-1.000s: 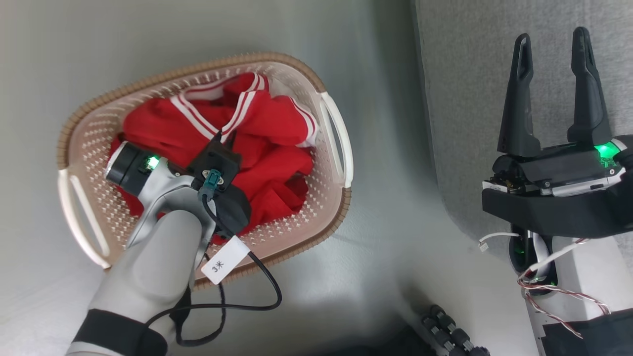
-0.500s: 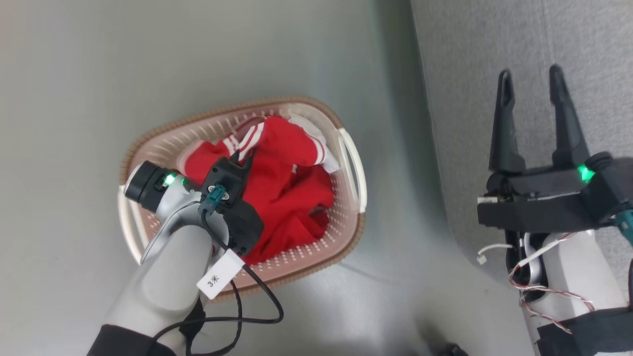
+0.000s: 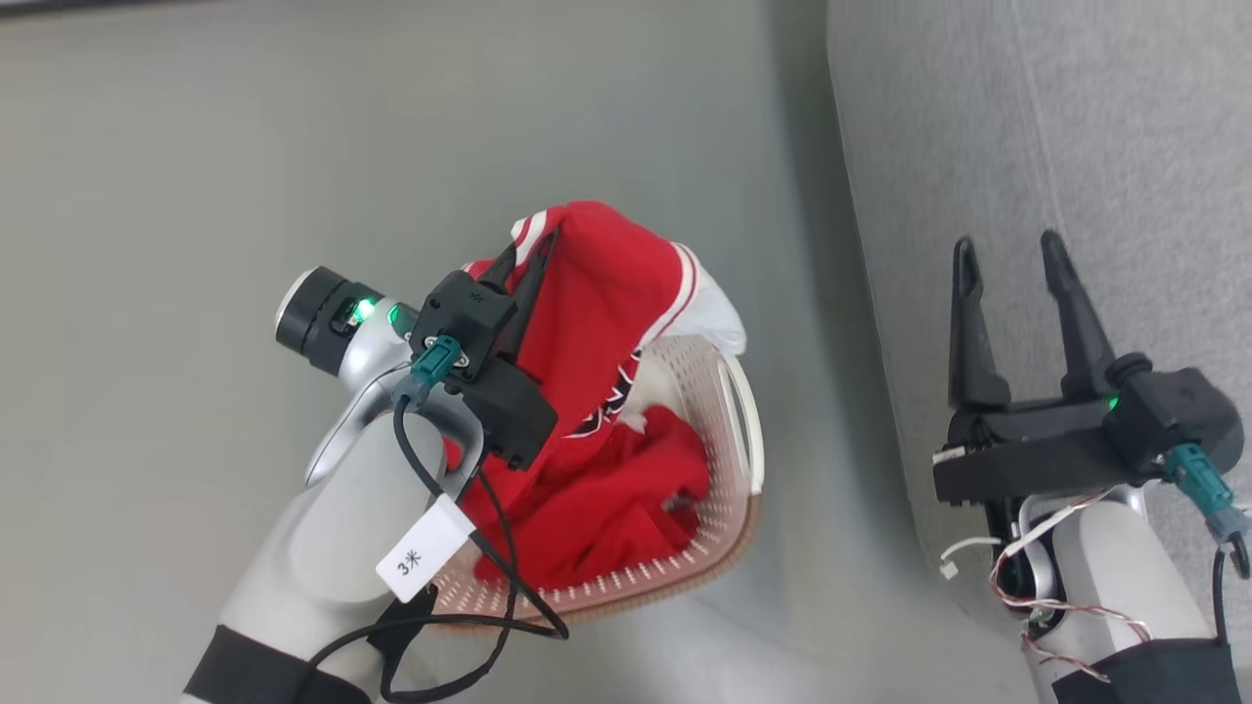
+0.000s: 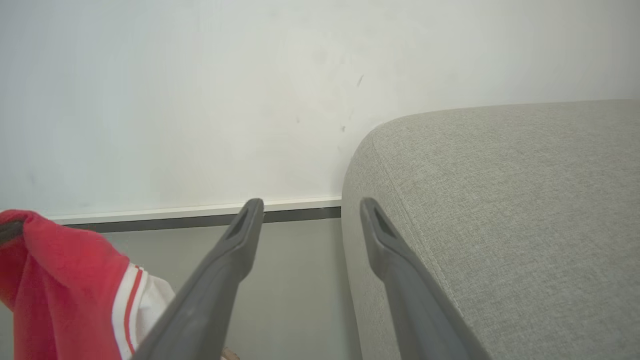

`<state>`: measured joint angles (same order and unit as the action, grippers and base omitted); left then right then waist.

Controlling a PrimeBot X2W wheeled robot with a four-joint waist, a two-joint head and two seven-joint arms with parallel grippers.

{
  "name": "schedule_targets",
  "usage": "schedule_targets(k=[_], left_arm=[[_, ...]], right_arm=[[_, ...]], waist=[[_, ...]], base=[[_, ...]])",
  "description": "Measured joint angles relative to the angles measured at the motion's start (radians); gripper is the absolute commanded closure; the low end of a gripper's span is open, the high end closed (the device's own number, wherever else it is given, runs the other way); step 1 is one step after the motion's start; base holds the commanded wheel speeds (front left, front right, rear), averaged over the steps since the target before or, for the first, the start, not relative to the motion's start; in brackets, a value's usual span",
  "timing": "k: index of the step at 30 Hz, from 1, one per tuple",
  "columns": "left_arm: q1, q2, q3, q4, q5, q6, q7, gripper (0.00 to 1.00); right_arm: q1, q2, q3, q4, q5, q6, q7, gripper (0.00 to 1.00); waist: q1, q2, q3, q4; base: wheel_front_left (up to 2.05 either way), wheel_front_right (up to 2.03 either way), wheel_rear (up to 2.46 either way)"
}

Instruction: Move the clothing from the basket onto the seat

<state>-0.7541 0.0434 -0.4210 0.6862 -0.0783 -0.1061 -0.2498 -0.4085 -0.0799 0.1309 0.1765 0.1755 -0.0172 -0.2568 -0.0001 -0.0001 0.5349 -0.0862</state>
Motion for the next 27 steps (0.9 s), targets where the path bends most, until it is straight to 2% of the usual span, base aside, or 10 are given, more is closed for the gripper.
schedule_targets(k=[13,27], left_arm=[[0.019,-0.002,0.018,-0.089,-0.053,-0.009,0.0,1.0],[0.022,-0.005,-0.002,-0.074,-0.089,-0.017,0.0,1.0]], right_arm=[[0.061,0.002,0.012,0.091,0.001,0.032,0.0,0.0],[0.139,0.012,0.065,0.175,0.002,0.067,0.0,0.0]], waist=[[0.0,0.0,-0.197,0.048],[0.0,-0.0001,-0.409,0.072]], base=[[0.0,0.0,0.0],[0.0,0.0,0.0]])
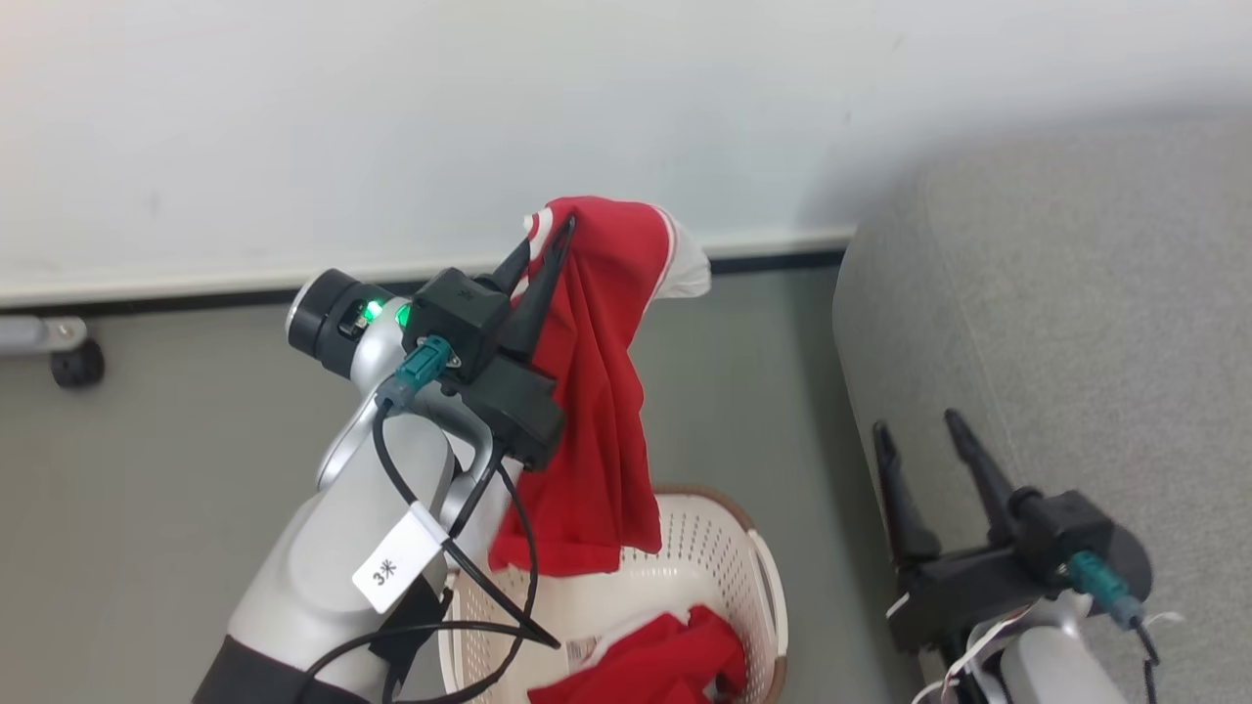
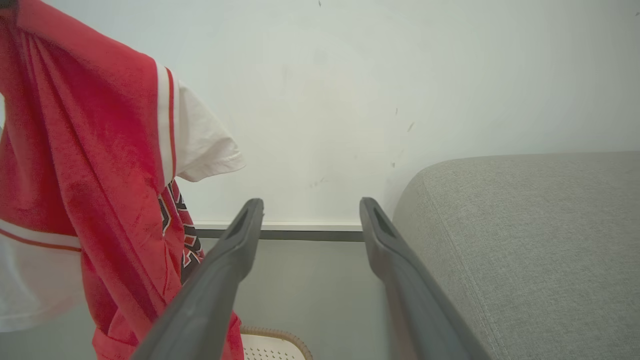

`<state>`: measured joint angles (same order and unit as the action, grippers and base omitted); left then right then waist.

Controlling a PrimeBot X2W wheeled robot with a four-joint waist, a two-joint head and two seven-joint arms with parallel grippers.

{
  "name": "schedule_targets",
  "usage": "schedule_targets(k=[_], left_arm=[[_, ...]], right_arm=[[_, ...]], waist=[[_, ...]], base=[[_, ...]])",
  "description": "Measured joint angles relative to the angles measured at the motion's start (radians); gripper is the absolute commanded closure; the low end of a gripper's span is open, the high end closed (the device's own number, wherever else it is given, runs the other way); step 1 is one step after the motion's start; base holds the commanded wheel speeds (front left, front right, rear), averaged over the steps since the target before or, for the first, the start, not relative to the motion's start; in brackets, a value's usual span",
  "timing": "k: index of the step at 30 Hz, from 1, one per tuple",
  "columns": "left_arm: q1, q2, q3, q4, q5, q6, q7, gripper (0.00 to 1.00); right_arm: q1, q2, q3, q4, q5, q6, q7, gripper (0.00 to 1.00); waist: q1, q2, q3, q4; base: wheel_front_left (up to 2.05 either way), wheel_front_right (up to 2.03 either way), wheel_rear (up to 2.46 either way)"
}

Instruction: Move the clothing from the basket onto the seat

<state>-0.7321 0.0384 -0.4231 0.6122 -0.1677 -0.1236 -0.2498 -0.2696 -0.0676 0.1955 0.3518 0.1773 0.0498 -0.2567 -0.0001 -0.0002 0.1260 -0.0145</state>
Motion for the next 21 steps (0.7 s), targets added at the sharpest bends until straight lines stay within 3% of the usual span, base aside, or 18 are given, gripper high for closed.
schedule_targets(k=[12,21], left_arm=[[0.056,0.0,-0.073,-0.01,-0.027,0.0,0.0,1.0],[0.058,0.0,-0.143,-0.065,-0.071,-0.001,0.011,1.0]], right_arm=[[0.048,0.006,0.103,0.043,0.003,0.04,0.0,0.0],[0.0,0.006,0.186,0.117,-0.002,0.066,0.0,0.0]], waist=[[0.0,0.0001,-0.158,0.007],[0.0,0.0001,-0.198,0.013]], base=[[0.0,0.0,0.0],[0.0,0.0,0.0]])
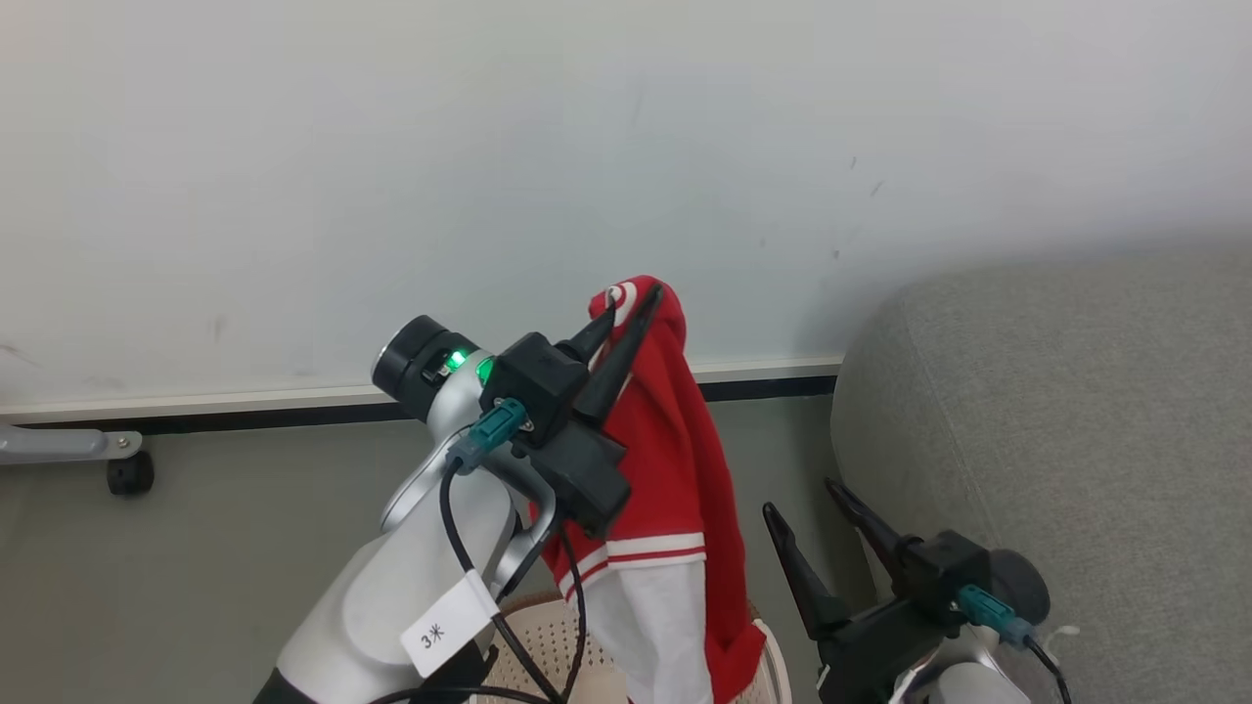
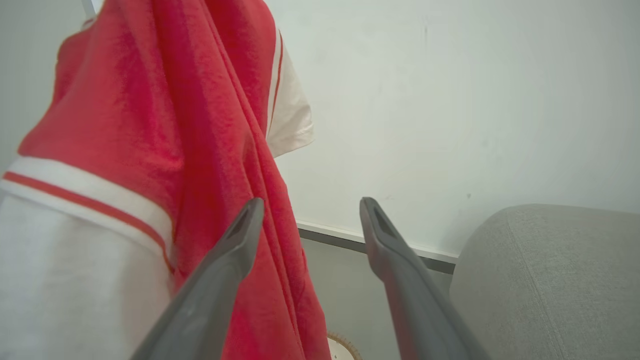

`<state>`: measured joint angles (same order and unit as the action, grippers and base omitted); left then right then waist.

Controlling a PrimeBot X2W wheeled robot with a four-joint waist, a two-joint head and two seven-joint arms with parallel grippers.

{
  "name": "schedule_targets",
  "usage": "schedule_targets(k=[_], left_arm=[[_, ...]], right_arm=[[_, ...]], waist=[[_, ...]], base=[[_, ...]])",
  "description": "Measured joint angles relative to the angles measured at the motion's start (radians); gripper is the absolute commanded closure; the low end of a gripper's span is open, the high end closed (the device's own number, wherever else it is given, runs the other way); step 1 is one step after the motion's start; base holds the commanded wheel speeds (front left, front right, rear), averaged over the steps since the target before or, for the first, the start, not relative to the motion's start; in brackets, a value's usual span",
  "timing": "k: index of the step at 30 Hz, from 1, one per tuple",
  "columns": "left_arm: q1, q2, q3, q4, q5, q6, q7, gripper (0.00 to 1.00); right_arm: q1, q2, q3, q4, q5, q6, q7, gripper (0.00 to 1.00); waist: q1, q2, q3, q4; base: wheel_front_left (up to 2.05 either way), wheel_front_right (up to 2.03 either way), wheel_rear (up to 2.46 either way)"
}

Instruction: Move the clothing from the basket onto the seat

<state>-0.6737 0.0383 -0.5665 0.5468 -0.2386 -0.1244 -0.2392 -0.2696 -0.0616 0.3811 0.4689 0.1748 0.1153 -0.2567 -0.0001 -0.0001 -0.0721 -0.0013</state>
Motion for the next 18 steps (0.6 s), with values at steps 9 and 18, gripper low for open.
schedule_targets(k=[9,18], left_arm=[[0.0,0.0,-0.09,-0.069,-0.053,0.002,0.019,1.0],[-0.005,0.002,-0.135,-0.111,-0.079,0.012,0.029,1.0]], right_arm=[[-0.084,-0.001,0.091,0.115,0.0,0.008,0.0,0.0],[-0.154,-0.035,0.24,0.188,0.031,0.009,0.0,0.0]], waist=[[0.0001,0.0002,-0.007,0.02],[0.0002,0.0002,-0.005,0.048]], base=[[0.0,0.0,0.0],[0.0,0.0,0.0]])
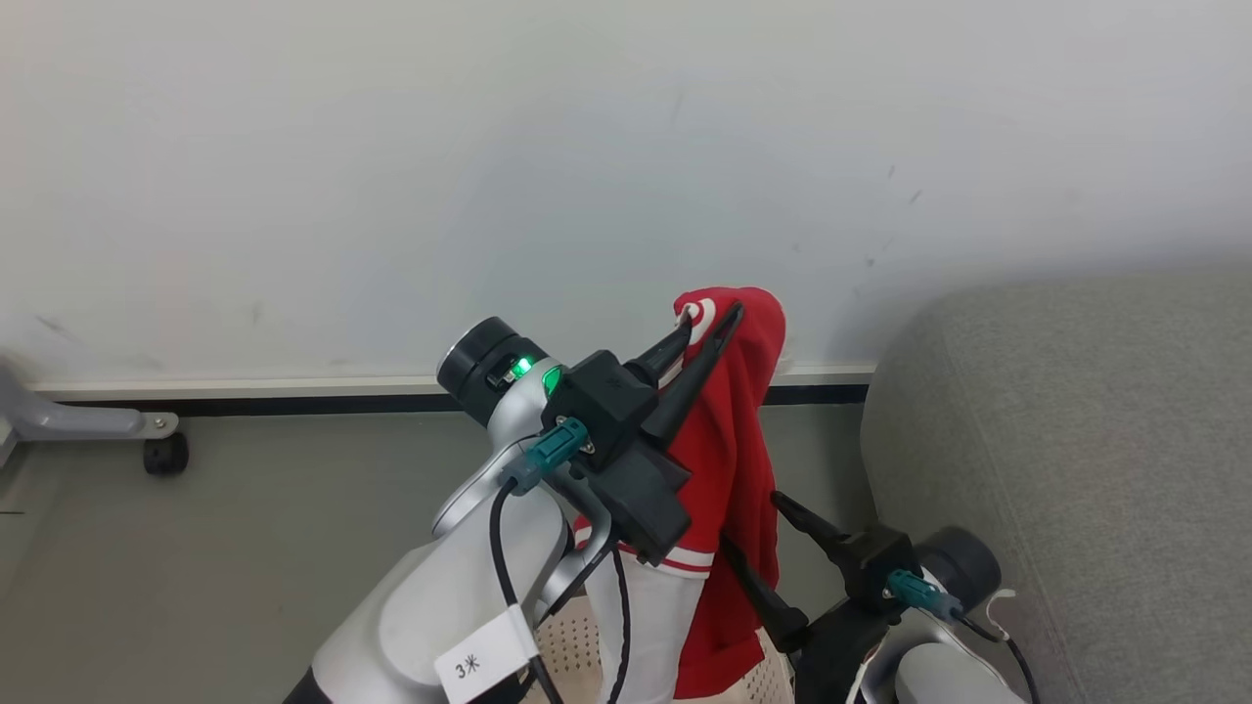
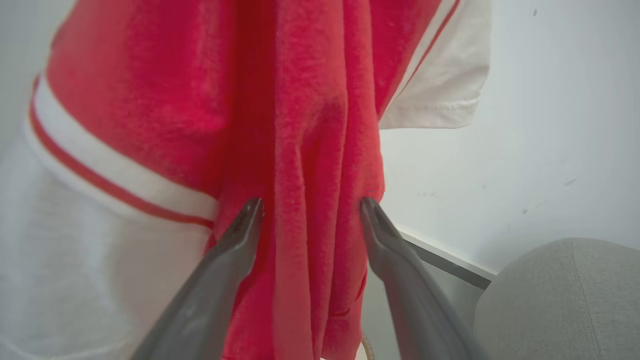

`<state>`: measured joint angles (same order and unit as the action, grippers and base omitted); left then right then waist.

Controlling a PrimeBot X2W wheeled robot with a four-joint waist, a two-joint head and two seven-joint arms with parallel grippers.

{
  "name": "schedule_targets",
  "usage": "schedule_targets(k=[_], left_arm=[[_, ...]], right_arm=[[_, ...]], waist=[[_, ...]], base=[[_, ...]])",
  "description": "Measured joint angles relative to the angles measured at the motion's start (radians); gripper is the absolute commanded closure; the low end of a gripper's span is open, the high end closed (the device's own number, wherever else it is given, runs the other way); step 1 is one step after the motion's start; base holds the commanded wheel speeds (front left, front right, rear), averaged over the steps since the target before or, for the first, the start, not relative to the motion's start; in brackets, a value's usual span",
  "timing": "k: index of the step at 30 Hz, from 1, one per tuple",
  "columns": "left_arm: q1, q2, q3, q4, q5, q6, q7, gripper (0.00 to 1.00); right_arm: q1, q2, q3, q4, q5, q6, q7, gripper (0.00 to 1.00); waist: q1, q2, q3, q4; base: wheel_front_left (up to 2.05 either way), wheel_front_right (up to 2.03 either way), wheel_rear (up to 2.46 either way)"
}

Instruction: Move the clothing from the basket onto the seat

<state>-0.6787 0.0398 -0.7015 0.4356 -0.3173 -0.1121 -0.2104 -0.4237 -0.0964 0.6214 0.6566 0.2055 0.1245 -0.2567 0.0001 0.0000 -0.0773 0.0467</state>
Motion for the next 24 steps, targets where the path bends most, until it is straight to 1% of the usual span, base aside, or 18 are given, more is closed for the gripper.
schedule_targets(k=[5,7,8,9,10,11,17,19,20,22,23,24], left_arm=[[-0.018,0.002,-0.025,-0.02,-0.012,0.007,0.01,1.0],[-0.021,0.0,-0.031,-0.027,-0.026,0.011,0.011,1.0],[-0.024,0.002,-0.041,-0.032,-0.037,0.014,0.011,1.0],[-0.029,0.002,-0.047,-0.032,-0.043,0.015,0.011,1.0],[-0.033,0.001,-0.048,-0.033,-0.044,0.015,0.013,1.0],[-0.035,0.001,-0.047,-0.032,-0.044,0.015,0.015,1.0],[-0.034,0.002,-0.015,0.003,-0.047,0.026,0.017,1.0],[-0.027,0.009,-0.003,0.006,-0.053,0.036,0.016,1.0],[-0.022,0.016,0.004,0.009,-0.055,0.042,0.016,0.94],[-0.006,0.029,0.015,0.015,-0.061,0.047,0.016,0.65],[0.006,0.036,0.02,0.019,-0.063,0.052,0.016,0.57],[0.017,0.041,0.023,0.025,-0.067,0.052,0.016,0.33]], right_arm=[[-0.059,-0.003,0.054,0.063,0.036,0.0,0.0,0.0],[-0.091,-0.004,0.097,0.086,0.043,0.0,0.0,0.0],[-0.102,-0.004,0.114,0.092,0.049,0.0,0.0,0.06],[-0.11,-0.001,0.129,0.098,0.058,0.0,0.0,0.45],[-0.116,0.0,0.143,0.103,0.065,0.0,0.0,0.65],[-0.122,0.002,0.155,0.108,0.071,0.0,0.0,1.0],[-0.148,0.008,0.198,0.121,0.125,0.0,0.0,1.0],[-0.156,0.008,0.205,0.123,0.137,0.0,0.0,1.0],[-0.163,0.006,0.206,0.122,0.146,0.0,0.0,1.0],[-0.172,-0.002,0.206,0.122,0.168,0.0,0.0,1.0],[-0.177,-0.009,0.205,0.122,0.174,0.0,0.0,1.0],[-0.181,-0.017,0.205,0.121,0.178,0.0,0.0,1.0]], waist=[[0.0,0.0,0.005,0.017],[0.0,0.0,0.007,0.023],[0.0,0.0,0.009,0.027],[0.0,0.0,0.01,0.031],[0.0,0.0,0.012,0.035],[0.0,0.0,0.014,0.039],[0.0,0.0,0.023,0.05],[0.0,0.0,0.024,0.046],[0.0,0.0,0.025,0.043],[0.0,0.0,0.026,0.034],[0.0,0.0,0.027,0.029],[0.0,0.0,0.027,0.024]], base=[[0.0,0.0,0.0],[0.0,0.0,0.0],[0.0,0.0,0.0],[0.0,0.0,0.0],[0.0,0.0,0.0],[0.0,0.0,0.0],[0.0,0.0,0.0],[0.0,0.0,0.0],[0.0,0.0,0.0],[0.0,0.0,0.0],[0.0,0.0,0.0],[0.0,0.0,0.0]])
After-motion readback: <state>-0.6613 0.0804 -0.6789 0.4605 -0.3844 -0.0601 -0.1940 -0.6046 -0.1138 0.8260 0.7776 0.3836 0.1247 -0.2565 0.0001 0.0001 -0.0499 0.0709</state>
